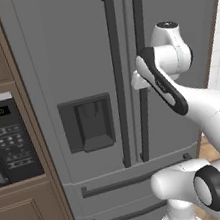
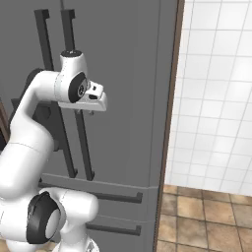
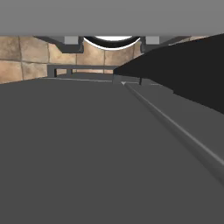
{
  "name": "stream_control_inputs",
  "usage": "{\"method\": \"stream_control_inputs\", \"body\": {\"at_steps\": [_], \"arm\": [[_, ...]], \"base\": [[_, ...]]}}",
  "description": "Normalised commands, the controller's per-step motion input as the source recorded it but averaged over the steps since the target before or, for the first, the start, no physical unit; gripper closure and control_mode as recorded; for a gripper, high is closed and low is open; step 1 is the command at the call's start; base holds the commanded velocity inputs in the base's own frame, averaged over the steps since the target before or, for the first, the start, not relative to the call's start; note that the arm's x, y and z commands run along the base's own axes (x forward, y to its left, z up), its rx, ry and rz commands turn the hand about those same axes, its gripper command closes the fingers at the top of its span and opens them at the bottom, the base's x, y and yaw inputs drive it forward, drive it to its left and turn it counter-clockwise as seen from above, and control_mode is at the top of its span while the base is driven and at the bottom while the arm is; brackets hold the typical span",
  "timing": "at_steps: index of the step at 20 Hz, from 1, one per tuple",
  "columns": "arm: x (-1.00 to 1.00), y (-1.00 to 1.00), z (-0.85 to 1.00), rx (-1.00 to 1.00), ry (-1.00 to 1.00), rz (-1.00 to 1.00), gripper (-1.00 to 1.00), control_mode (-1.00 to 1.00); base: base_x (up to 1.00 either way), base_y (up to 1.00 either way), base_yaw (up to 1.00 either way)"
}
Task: Retrieve a lemon from the fridge and place it on the cutting board with the fish.
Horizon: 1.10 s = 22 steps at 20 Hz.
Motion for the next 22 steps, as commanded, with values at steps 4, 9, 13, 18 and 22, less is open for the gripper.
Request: {"method": "stream_control_inputs", "body": {"at_steps": [4, 9, 13, 18, 22], "arm": [[0.0, 0.0, 0.0, 0.0, 0.0, 0.0, -1.0, 1.0], [0.0, 0.0, 0.0, 0.0, 0.0, 0.0, -1.0, 1.0], [0.0, 0.0, 0.0, 0.0, 0.0, 0.0, -1.0, 1.0], [0.0, 0.0, 0.0, 0.0, 0.0, 0.0, -1.0, 1.0], [0.0, 0.0, 0.0, 0.0, 0.0, 0.0, -1.0, 1.0]], "base": [[0.0, 0.0, 0.0], [-0.12, 0.02, 0.0], [-0.31, 0.19, -0.02], [-0.27, 0.21, -0.07], [-0.22, 0.2, -0.08]]}}
